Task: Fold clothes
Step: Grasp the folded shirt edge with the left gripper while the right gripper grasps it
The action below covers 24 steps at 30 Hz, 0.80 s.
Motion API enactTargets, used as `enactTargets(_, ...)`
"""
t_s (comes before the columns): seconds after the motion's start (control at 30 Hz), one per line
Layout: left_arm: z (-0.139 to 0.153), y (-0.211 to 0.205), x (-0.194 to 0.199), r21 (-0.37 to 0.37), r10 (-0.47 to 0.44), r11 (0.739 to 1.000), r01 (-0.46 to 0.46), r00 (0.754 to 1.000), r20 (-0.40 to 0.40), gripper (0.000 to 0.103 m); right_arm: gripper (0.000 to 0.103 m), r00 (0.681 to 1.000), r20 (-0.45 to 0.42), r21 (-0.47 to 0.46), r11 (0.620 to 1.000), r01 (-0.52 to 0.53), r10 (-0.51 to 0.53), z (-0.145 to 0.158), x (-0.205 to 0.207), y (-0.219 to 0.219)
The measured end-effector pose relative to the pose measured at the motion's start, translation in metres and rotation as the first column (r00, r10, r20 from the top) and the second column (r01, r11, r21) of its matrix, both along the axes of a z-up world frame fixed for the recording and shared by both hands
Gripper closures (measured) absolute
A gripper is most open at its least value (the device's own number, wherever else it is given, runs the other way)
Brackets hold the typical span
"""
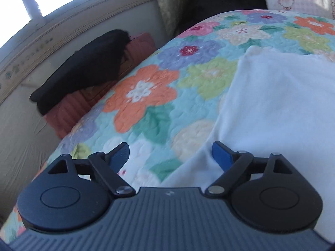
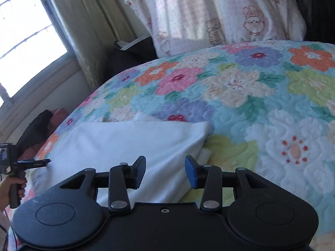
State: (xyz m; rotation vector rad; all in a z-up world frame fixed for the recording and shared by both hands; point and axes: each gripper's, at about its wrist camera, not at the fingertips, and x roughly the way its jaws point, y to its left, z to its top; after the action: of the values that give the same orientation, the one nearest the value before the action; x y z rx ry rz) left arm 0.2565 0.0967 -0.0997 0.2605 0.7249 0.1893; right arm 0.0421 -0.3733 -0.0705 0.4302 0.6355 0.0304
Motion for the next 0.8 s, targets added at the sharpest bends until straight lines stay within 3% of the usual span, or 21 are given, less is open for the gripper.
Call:
enactTargets(0.1, -0.008, 0.028, -0.033, -0.151, 0.104, 0.983, -0.101, 0.995, 0.011, 0.013, 0.051, 0.992, -0.046, -0.059, 0.991, -0.119, 0.116, -0.008, -0.015, 0.045)
enactTargets(0.23, 0.008, 0.036, -0.046, -0.15, 0.132, 0.98, -0.134, 0.991, -0.027, 0.013, 0.051, 0.976, -0.204, -0.132, 0.986, -0.106, 0.078, -0.036, -0.051, 0.072)
enactTargets(0.27, 0.013, 0.036, -0.051, -0.148, 0.141, 0.978, -0.144, 0.989, -0.032, 0.013, 0.051, 0.975, -0.211, -0.118, 0.988, -0.102, 0.075, -0.042, -0.062, 0.071)
enactTargets(0.33, 0.016, 0.039, -0.065, -0.234, 0.148, 0.96, -0.156, 0.988, -0.048, 0.013, 0.051, 0.98, -0.19, -0.079, 0.994, -0.077, 0.061, -0.044, -0.082, 0.066)
enactTargets(0.4, 0.013, 0.045, -0.075, -0.438, 0.084, 0.892, -0.116, 0.992, -0.092, 0.013, 0.051, 0.977, -0.208, -0.022, 0.998, -0.056, 0.05, -0.042, -0.094, 0.06)
enactTargets(0.47, 0.009, 0.046, -0.082, -0.598, 0.031, 0.796, -0.093, 0.993, -0.112, 0.013, 0.05, 0.976, -0.211, 0.053, 0.998, -0.036, 0.046, -0.04, -0.104, 0.053)
enactTargets(0.53, 0.005, 0.041, -0.087, -0.662, 0.022, 0.744, -0.092, 0.993, -0.113, 0.013, 0.05, 0.977, -0.2, 0.166, 0.985, -0.038, 0.071, -0.042, -0.112, 0.049)
enactTargets(0.63, -0.002, 0.039, -0.084, -0.712, 0.007, 0.698, -0.07, 0.996, -0.092, 0.019, 0.047, 0.979, -0.163, 0.371, 0.927, -0.055, 0.123, -0.053, -0.123, 0.049)
enactTargets(0.73, -0.01, 0.051, -0.08, -0.763, 0.037, 0.642, -0.076, 0.997, -0.069, 0.04, 0.045, 0.975, -0.148, 0.546, 0.836, -0.062, 0.169, -0.074, -0.13, 0.065)
enactTargets(0.77, -0.011, 0.058, -0.08, -0.777, 0.06, 0.623, -0.085, 0.996, -0.061, 0.051, 0.045, 0.974, -0.146, 0.567, 0.821, -0.061, 0.173, -0.078, -0.131, 0.072)
enactTargets(0.8, -0.012, 0.062, -0.078, -0.784, 0.068, 0.615, -0.084, 0.996, -0.054, 0.053, 0.045, 0.977, -0.141, 0.562, 0.825, -0.054, 0.159, -0.079, -0.129, 0.075)
